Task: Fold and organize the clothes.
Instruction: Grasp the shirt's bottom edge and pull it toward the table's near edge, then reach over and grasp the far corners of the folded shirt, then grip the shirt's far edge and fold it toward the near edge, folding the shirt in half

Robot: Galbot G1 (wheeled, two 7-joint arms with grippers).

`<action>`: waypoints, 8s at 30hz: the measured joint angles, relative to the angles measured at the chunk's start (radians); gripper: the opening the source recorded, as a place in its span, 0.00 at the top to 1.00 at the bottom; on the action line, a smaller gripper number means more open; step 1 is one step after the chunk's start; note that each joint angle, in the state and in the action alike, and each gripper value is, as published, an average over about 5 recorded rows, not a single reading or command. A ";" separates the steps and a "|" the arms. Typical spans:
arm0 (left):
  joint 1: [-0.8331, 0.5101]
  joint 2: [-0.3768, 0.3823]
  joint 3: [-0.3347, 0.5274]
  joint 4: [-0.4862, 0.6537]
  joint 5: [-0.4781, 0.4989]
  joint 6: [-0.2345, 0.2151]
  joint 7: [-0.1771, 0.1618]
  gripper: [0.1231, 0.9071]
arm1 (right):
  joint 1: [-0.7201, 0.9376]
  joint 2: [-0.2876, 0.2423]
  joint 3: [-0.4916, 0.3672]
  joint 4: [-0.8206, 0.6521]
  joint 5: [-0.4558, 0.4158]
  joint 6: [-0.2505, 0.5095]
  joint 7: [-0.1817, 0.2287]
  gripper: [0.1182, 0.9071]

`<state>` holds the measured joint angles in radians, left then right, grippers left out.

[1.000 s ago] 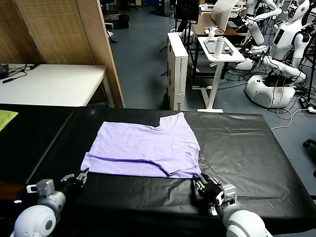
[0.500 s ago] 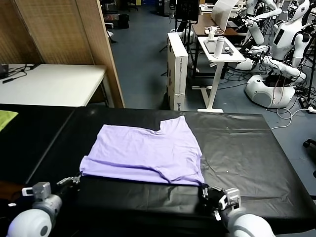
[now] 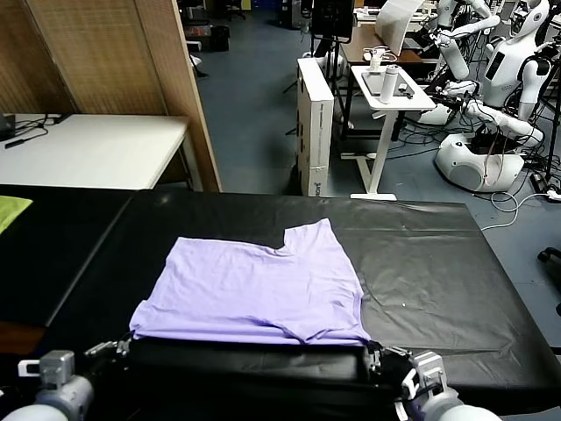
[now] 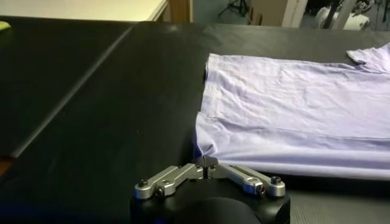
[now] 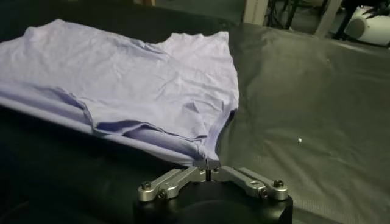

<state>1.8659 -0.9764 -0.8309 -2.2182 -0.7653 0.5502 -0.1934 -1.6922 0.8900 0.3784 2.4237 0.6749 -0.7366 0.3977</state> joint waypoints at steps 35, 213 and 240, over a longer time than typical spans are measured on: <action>-0.267 0.047 0.026 0.043 -0.163 0.141 -0.060 0.00 | 0.515 0.040 -0.089 -0.238 0.182 0.000 -0.027 0.00; -0.478 0.122 0.155 0.190 -0.123 0.136 0.060 0.92 | 0.432 -0.071 -0.079 -0.253 0.218 0.000 -0.133 0.97; -0.408 0.080 0.106 0.165 -0.124 0.140 0.051 0.92 | 0.380 -0.089 -0.091 -0.242 0.198 0.000 -0.142 0.97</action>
<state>1.4576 -0.8963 -0.7252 -2.0533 -0.8891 0.6900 -0.1426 -1.3119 0.8015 0.2874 2.1814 0.8733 -0.7364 0.2556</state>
